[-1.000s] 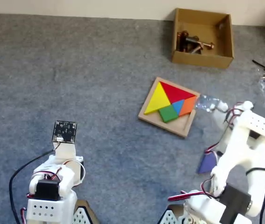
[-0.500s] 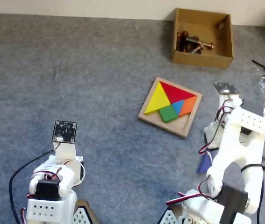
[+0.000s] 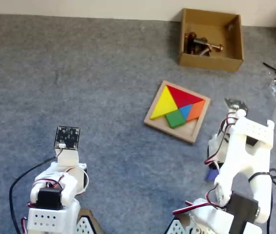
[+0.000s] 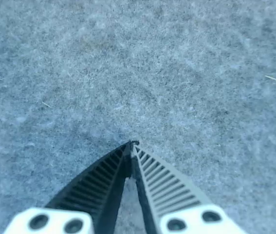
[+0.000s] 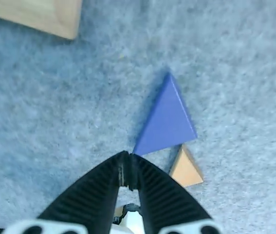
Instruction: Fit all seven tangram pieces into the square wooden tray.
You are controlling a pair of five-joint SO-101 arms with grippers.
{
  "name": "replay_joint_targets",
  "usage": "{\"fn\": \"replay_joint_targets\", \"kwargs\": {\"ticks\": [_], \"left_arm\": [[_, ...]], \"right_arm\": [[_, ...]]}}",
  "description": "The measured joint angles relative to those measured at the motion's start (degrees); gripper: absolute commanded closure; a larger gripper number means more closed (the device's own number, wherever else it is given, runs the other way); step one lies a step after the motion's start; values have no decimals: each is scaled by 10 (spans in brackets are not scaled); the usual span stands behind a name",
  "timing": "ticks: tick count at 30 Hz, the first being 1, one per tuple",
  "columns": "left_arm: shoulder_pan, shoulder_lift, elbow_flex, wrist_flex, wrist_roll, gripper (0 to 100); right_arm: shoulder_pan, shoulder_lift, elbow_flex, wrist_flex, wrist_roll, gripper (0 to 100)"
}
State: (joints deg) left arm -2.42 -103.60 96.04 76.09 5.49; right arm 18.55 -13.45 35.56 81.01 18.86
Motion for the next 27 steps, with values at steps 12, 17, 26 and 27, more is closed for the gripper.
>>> {"fn": "replay_joint_targets", "kwargs": {"ticks": [12,17,26,27], "left_arm": [[0,0,0,0,0,995],[0,0,0,0,0,995],[0,0,0,0,0,995],[0,0,0,0,0,995]], "right_arm": [[0,-81,21,70,-65,993],[-20,-201,98,74,-74,993],[-33,-270,172,41,-76,988],[-33,-270,176,32,-76,988]]}}
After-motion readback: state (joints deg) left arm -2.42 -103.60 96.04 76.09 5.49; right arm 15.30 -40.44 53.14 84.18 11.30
